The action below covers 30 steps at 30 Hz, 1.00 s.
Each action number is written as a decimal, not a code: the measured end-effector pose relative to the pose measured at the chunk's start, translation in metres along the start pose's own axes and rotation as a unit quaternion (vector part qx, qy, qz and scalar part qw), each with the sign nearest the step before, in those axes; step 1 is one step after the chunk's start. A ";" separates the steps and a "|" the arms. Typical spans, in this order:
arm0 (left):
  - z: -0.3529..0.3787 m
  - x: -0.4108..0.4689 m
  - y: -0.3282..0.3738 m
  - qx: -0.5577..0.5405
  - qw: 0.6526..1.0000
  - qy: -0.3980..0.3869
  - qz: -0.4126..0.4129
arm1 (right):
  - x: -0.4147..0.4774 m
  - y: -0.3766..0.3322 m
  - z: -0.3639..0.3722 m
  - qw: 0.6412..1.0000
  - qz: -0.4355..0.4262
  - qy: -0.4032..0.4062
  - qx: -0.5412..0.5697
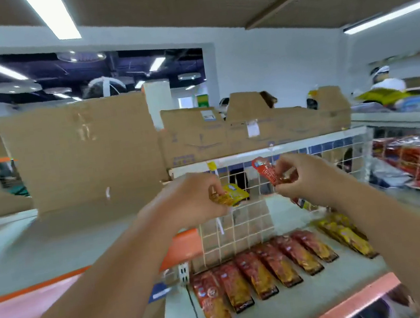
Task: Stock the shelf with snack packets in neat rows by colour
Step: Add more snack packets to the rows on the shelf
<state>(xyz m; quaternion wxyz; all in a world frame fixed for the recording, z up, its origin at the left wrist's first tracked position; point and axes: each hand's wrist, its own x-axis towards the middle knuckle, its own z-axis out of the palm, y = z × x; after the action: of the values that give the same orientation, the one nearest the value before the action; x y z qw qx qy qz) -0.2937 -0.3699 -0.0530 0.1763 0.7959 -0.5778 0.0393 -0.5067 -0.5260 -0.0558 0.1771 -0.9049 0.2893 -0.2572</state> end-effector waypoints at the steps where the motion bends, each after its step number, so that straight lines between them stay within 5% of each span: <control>1: 0.011 0.008 0.015 -0.004 1.000 -0.009 0.005 | -0.008 0.018 -0.005 1.000 0.010 0.006 0.001; 13: 0.178 0.061 0.080 -0.061 0.997 -0.043 -0.015 | -0.032 0.166 0.032 0.996 0.089 0.018 -0.027; 30: 0.331 0.059 0.002 -0.102 0.975 0.150 -0.129 | 0.026 0.225 0.210 0.986 0.153 -0.069 0.001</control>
<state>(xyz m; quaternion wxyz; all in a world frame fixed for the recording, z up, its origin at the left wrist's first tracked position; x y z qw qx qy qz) -0.3231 -0.5318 -0.3462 0.3444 0.8267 -0.4384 0.0761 -0.4663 -0.6795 -0.3211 0.2347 -0.8655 0.4110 -0.1642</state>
